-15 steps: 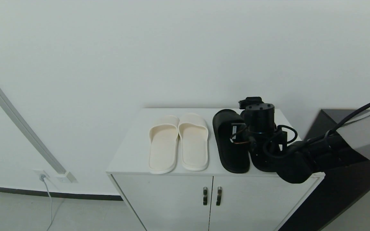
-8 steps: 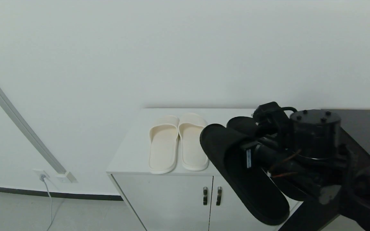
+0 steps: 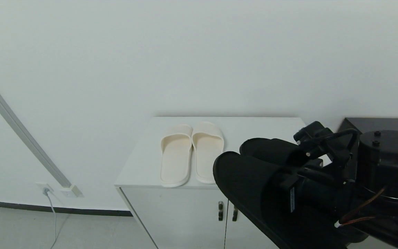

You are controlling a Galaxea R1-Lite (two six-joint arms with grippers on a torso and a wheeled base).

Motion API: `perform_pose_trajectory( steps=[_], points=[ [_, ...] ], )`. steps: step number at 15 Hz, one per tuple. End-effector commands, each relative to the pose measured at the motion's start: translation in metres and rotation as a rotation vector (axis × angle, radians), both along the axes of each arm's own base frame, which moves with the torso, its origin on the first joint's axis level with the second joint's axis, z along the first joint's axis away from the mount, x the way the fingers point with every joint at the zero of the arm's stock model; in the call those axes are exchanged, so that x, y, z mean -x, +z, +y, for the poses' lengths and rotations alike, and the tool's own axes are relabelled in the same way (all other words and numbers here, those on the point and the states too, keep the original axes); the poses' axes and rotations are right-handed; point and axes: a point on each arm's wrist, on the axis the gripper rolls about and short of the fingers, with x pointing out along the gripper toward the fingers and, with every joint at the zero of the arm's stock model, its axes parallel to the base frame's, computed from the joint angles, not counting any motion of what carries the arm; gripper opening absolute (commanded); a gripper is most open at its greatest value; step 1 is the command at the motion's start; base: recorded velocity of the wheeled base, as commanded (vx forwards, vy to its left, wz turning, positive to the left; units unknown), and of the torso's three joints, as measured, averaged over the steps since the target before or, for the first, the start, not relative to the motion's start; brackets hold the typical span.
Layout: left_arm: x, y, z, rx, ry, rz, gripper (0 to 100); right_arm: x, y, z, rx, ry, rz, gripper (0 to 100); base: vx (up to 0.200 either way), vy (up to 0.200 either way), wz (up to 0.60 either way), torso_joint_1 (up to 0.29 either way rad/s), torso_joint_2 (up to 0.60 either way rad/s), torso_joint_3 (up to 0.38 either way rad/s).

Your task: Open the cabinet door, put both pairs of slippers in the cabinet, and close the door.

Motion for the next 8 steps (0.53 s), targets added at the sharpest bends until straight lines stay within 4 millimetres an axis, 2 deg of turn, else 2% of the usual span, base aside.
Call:
perform_pose_trajectory(
  steps=[1,3,8],
  points=[
    [-0.0001,0.0,0.0,0.0,0.001,0.001,0,0.0008,0.0003,-0.0004,0.003,0.002,-0.005,0,0.0,0.0,0.0,0.0,0.0,0.0],
    [-0.0001,0.0,0.0,0.0,0.001,0.001,0,0.0013,-0.0017,0.0002,0.008,0.005,0.001,0,0.0,0.0,0.0,0.0,0.0,0.0],
    [-0.0001,0.0,0.0,0.0,0.001,0.001,0,0.0031,-0.005,-0.0019,0.016,0.005,0.006,0,-0.2,0.0,0.0,0.005,0.0,0.001]
  ],
)
